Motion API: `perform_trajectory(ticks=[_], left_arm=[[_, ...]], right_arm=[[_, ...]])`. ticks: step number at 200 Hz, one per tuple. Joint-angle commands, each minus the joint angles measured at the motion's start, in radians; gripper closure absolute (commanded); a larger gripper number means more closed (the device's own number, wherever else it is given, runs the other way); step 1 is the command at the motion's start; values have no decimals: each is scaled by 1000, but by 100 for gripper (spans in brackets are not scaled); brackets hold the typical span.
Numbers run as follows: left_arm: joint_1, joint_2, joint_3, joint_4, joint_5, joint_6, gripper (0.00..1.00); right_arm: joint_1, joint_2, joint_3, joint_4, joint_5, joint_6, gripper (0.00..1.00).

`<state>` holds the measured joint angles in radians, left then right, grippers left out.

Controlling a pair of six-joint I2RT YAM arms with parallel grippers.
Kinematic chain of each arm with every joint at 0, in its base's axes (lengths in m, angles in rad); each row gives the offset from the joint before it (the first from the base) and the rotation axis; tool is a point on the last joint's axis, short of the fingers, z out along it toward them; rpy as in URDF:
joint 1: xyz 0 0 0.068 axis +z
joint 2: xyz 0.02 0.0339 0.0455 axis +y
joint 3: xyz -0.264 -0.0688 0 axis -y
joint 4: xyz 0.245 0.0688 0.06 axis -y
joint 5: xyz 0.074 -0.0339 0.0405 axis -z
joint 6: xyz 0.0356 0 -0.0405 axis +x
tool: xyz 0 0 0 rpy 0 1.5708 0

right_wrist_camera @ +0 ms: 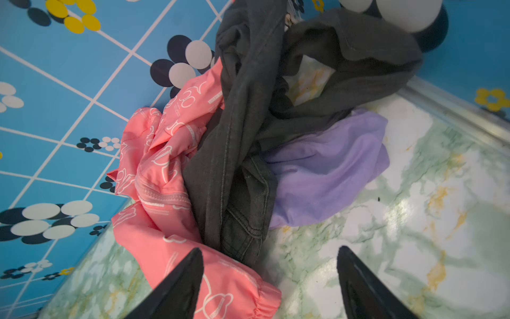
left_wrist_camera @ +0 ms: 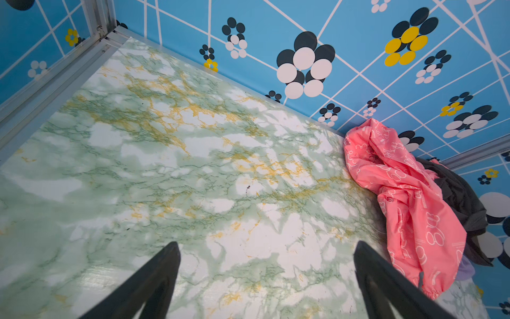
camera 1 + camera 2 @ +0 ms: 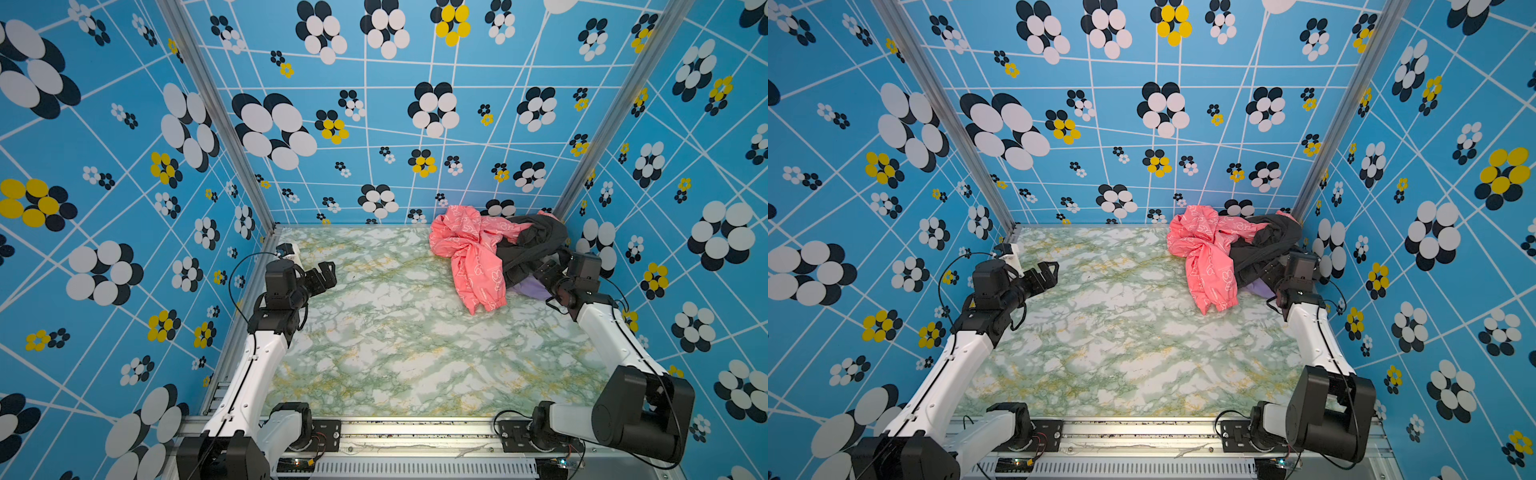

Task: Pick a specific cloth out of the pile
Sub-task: 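Reach the right gripper into the pile toward the lavender shirt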

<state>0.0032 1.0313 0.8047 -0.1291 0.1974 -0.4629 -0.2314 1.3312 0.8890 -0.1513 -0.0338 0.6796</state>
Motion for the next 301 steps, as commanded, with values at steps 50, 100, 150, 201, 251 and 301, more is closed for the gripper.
perform_trajectory(ticks=[50, 100, 150, 201, 251, 301], left_arm=[[-18, -4, -56, 49, 107, -89, 1], [-19, 34, -44, 70, 145, -126, 1], [-19, 37, -46, 95, 168, -153, 1], [-19, 13, -56, 86, 166, -161, 1], [-19, 2, -77, 102, 147, -191, 1], [-19, 37, -38, 96, 143, -191, 1]], right_arm=[[-17, 95, -156, 215, -64, 443, 41], [-17, 206, -173, 322, -128, 580, 45], [-17, 316, -165, 440, -165, 670, 52], [-17, 389, -140, 495, -180, 725, 55], [-17, 444, -123, 525, -175, 762, 69], [-17, 487, -111, 567, -182, 781, 94]])
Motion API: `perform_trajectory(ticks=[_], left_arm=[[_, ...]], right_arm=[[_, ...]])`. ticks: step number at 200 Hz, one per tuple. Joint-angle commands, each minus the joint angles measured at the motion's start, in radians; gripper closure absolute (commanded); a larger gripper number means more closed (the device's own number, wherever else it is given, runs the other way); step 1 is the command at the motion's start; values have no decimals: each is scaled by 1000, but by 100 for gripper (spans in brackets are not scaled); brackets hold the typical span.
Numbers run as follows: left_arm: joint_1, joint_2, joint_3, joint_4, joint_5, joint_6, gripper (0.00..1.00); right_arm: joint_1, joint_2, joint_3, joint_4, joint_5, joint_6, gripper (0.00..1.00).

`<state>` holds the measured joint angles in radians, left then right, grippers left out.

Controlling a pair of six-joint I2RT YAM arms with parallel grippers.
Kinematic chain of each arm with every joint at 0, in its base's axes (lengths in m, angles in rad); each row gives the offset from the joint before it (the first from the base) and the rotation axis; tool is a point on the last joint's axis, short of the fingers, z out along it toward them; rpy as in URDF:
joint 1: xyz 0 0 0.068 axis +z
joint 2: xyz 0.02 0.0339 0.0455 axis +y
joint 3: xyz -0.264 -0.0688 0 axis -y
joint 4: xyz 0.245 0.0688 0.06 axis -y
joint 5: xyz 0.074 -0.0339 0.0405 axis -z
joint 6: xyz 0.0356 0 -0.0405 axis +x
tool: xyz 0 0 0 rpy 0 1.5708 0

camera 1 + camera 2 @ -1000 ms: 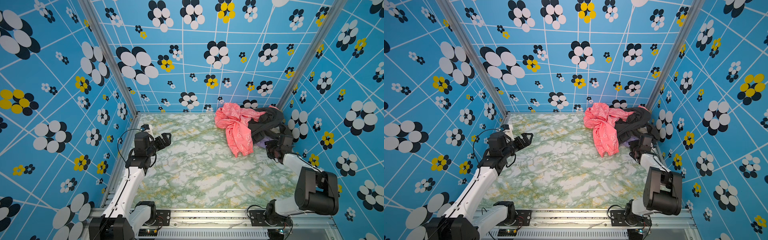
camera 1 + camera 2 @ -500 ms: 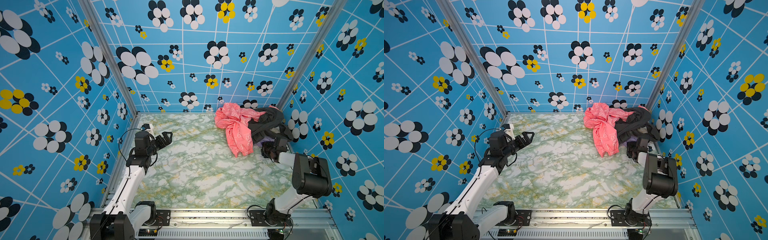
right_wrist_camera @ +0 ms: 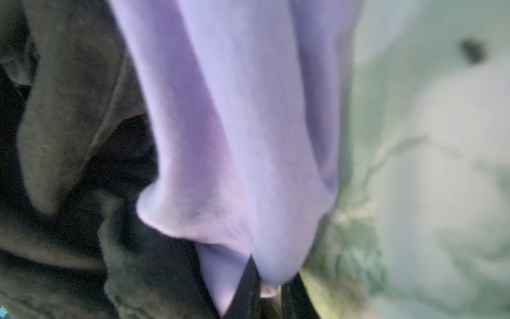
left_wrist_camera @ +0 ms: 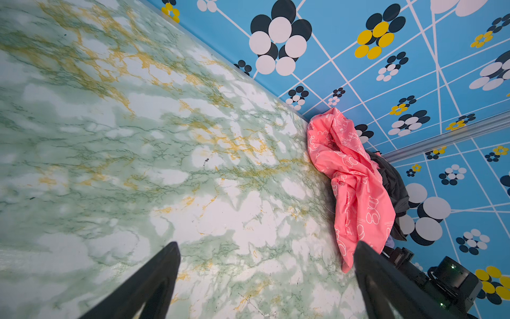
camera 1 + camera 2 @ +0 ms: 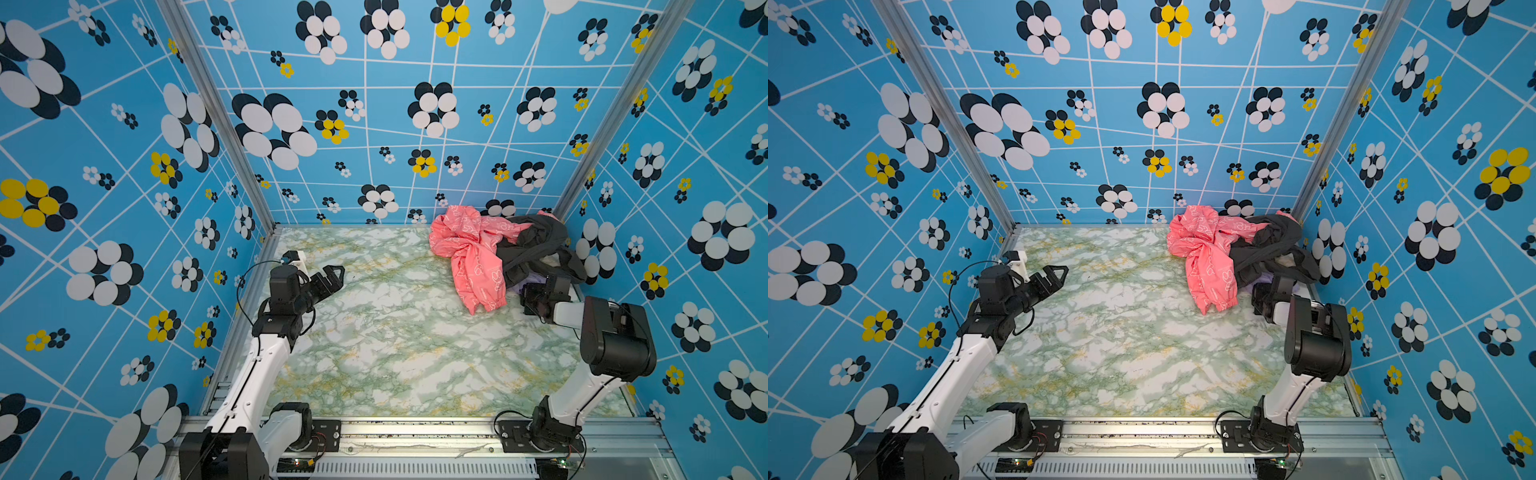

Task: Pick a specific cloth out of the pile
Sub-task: 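Reach the right gripper into the pile toward the lavender shirt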

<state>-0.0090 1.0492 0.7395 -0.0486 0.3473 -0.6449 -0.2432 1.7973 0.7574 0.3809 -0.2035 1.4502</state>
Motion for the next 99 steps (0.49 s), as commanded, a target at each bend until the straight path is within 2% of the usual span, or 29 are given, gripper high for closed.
perform_trajectory(ticks=[1, 40, 99], left_arm=[[-6, 20, 28, 14, -7, -9, 1], [-9, 40, 50, 22, -13, -6, 1], [-11, 59, 65, 33, -25, -14, 1]], right_arm=[[-5, 20, 21, 36, -13, 10, 94], [-6, -44, -4, 51, 12, -1, 100], [-5, -193, 13, -1, 41, -70, 100]])
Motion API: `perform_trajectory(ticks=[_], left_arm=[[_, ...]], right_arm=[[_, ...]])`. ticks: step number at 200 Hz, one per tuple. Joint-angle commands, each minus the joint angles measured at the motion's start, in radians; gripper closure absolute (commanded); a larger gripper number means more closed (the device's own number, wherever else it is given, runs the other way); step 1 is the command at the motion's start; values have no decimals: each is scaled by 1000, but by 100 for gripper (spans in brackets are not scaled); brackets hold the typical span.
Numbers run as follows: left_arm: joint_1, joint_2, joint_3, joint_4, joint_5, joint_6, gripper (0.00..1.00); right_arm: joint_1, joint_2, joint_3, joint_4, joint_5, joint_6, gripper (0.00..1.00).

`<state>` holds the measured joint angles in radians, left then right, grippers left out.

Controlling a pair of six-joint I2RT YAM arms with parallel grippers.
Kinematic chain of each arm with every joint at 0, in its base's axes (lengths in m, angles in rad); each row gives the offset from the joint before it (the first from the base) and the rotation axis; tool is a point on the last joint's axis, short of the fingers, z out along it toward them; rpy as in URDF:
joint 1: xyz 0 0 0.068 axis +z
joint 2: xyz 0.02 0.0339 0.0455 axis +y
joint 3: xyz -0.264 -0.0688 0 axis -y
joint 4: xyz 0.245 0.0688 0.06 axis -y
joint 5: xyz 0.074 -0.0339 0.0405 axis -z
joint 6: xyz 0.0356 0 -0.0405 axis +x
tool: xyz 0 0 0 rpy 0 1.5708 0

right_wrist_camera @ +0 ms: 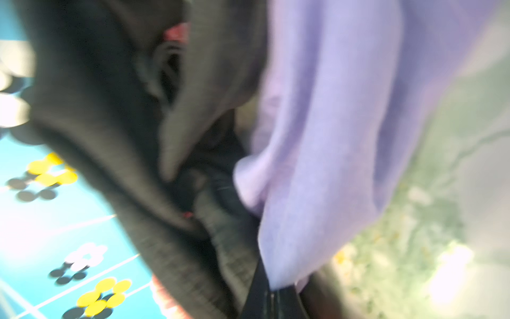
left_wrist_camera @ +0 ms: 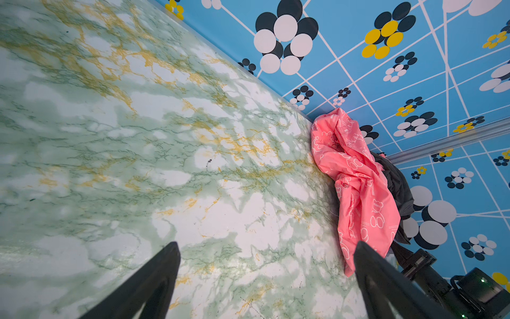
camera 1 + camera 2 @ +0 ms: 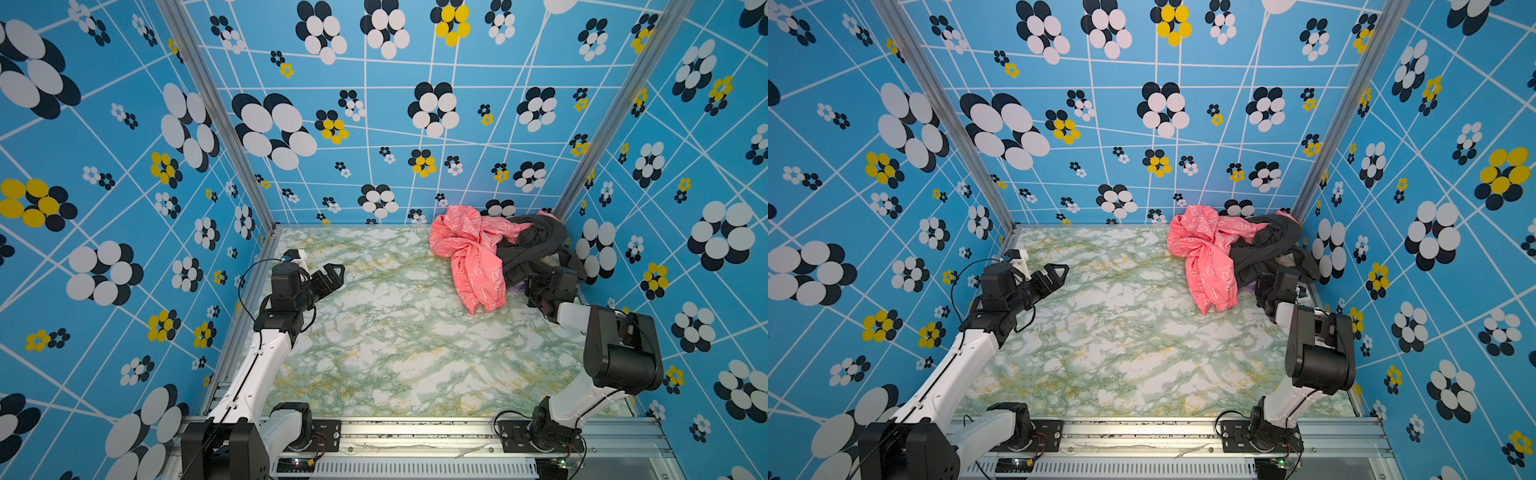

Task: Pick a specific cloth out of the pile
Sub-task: 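Reach the right gripper into the pile toward the lavender shirt, then grasp the lavender shirt with the right gripper under the grey clothes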

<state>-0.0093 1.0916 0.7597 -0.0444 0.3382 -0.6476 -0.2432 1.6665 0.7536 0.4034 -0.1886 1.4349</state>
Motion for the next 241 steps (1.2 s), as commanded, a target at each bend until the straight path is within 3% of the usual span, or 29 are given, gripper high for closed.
perform_trajectory(ticks=[1, 104, 241], left_arm=[[-11, 17, 46, 29, -16, -11, 1], [-37, 87, 87, 54, -4, -21, 1], [-66, 92, 95, 48, -13, -34, 1]], right_arm=[[-5, -66, 17, -25, 26, -56, 100], [-5, -300, 169, -169, 95, -219, 100], [16, -368, 449, -138, 73, -411, 100]])
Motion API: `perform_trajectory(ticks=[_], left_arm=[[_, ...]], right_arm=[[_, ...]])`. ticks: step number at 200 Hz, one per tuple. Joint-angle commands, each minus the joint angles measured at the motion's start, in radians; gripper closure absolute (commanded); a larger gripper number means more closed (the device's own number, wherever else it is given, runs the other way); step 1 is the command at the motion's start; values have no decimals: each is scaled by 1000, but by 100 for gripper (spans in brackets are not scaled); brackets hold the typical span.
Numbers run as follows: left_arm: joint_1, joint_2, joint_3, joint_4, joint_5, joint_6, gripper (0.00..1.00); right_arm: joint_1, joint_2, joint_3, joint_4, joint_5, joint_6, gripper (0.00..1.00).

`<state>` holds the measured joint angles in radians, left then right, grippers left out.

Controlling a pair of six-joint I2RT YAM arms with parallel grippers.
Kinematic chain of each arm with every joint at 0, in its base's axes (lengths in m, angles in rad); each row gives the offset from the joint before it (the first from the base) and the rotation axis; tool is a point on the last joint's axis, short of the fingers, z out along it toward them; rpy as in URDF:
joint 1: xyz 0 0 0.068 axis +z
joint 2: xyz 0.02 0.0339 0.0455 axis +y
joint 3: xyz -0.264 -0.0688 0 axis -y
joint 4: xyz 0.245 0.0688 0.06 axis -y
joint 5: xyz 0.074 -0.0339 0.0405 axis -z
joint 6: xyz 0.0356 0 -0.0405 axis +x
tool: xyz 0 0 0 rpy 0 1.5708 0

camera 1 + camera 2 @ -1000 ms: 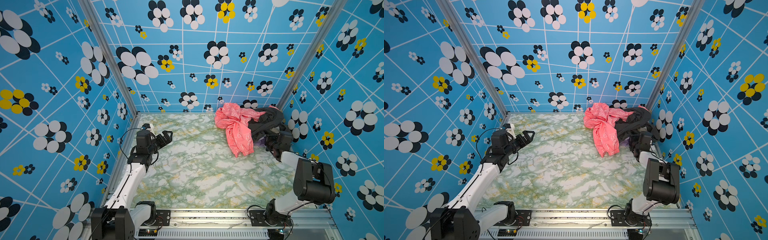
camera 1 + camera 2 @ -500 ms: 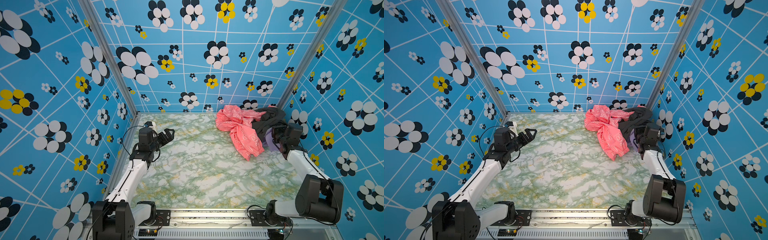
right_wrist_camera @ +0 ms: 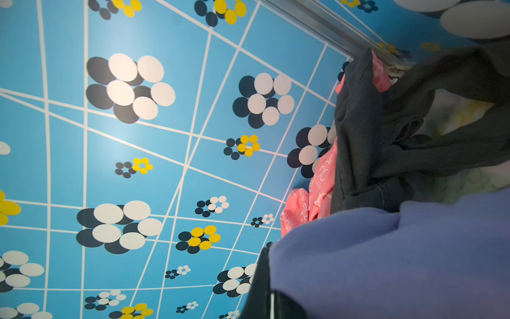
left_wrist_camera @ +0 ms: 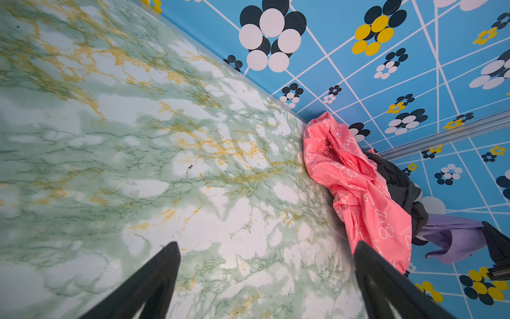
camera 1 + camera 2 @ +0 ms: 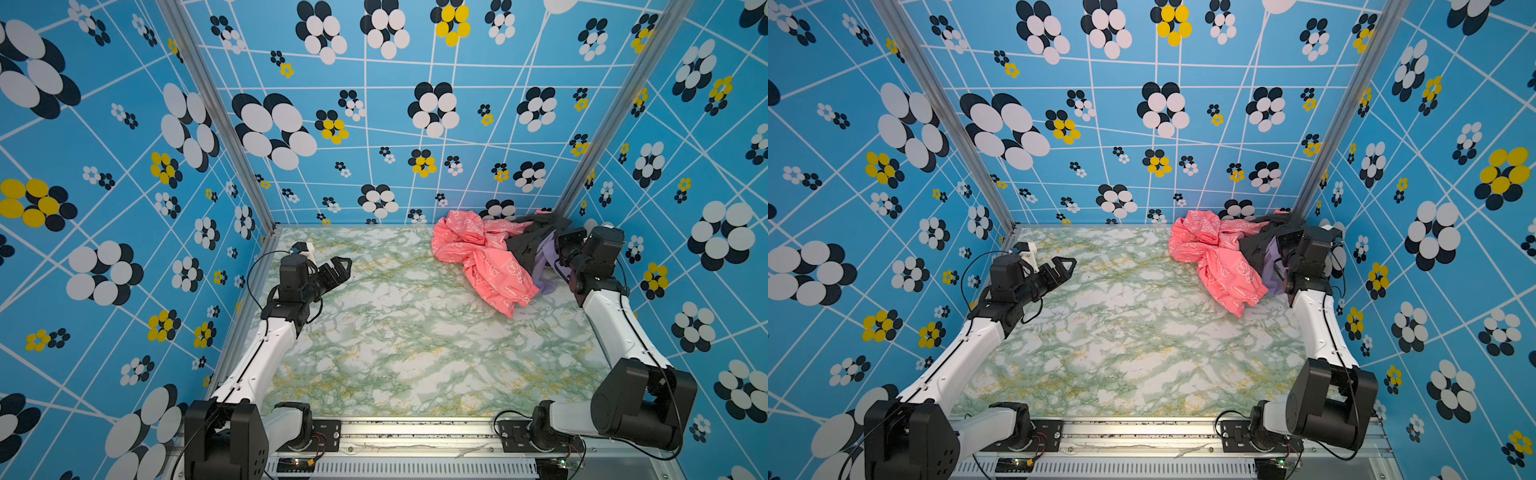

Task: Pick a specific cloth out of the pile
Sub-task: 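Grasp the lavender shirt with the right gripper under the grey clothes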

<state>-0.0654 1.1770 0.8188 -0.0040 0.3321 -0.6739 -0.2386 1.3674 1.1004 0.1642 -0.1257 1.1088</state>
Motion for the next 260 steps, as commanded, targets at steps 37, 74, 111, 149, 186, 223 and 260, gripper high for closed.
perform_trajectory(ticks=[37, 74, 111, 149, 186, 223, 260], left_arm=[[-16, 13, 36, 18, -10, -11, 1], [-20, 20, 34, 26, -11, -14, 1], [-24, 19, 31, 27, -16, -16, 1], [-24, 15, 22, 27, -22, -24, 1], [-28, 19, 17, 38, -28, -39, 1], [-36, 32, 26, 44, -36, -47, 1], [-45, 41, 33, 45, -37, -47, 1]], right_arm=[[57, -68, 209, 42, -1, -223, 100], [161, -18, 337, -99, -67, -455, 100], [325, 69, 454, -444, -121, -815, 100], [473, 165, 433, -729, -124, -1013, 80], [492, 153, 398, -753, -87, -992, 24], [444, 57, 345, -607, -15, -900, 7], [363, 55, 350, -710, 6, -852, 8]])
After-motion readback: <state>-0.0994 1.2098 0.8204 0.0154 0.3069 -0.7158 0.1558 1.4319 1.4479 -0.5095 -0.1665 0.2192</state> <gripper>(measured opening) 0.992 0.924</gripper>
